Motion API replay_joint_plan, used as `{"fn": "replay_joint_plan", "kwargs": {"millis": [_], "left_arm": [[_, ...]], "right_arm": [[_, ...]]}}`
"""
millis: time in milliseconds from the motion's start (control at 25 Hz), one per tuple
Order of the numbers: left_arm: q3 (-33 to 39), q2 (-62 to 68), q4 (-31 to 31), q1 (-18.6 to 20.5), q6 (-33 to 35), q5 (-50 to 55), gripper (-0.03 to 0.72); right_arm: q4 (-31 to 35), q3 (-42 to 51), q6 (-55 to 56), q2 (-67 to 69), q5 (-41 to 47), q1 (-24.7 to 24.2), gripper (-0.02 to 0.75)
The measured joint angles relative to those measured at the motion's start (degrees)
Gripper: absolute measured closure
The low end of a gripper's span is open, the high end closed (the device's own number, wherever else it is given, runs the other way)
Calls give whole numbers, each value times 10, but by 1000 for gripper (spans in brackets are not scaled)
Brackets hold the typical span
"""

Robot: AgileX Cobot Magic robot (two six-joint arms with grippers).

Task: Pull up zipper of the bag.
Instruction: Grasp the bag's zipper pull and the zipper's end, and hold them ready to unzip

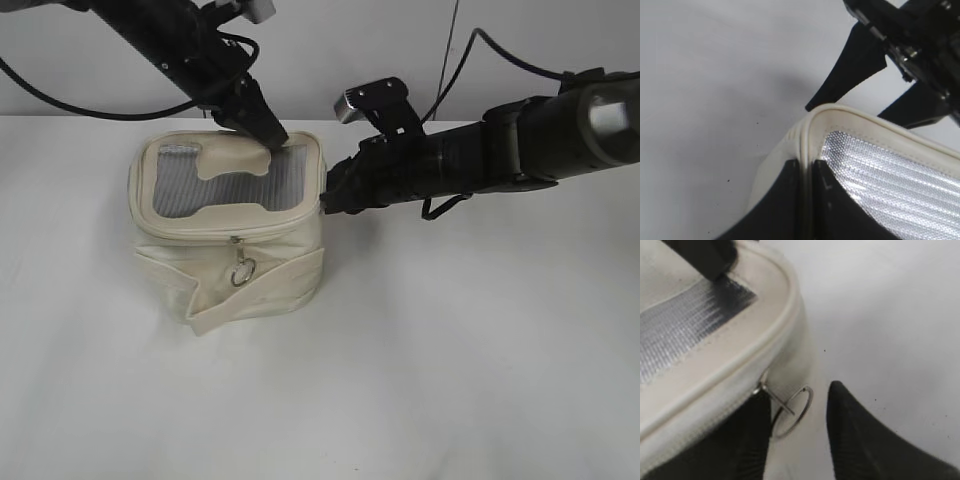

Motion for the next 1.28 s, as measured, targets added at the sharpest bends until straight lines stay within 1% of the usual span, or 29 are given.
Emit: {"fn": "replay_joint_plan", "kwargs": {"millis": [40,80,120,160,200,360,720,800,920,1080,1200,1280], "left_arm": [[0,0,0,0,0,0,650],[0,0,0,0,-2,0,651],[0,0,-1,0,-3,0,651],[0,0,0,0,-4,-1,651],[0,0,0,0,-4,-1,651],[0,0,-2,-1,-10,-2,652],[0,0,-2,-2,-39,-4,652],[0,0,-3,-4,-50,-7,652],[0,0,-2,-4,-67,-11,653],[0,0,-2,-4,-99,-16,654],[0,0,0,-6,-127,-19,654],[0,0,4,-10,-138,-22,654]], "right_arm": [[1,-5,2,4,-3,3,494],[2,-7,5,7,-4,5,596],[2,-8,10,8,-8,7,665],[2,-8,19,8,-11,8,699],[-1,-7,30,8,-11,8,717],[-30,18,65,-15,-13,6,729],[-50,144,81,-128,-17,6,729],[-73,156,100,-140,-3,6,729],[-126,164,150,-146,44,9,729],[-179,165,214,-147,73,33,729],[-182,165,236,-148,72,57,729],[-168,165,242,-148,58,78,729]]}}
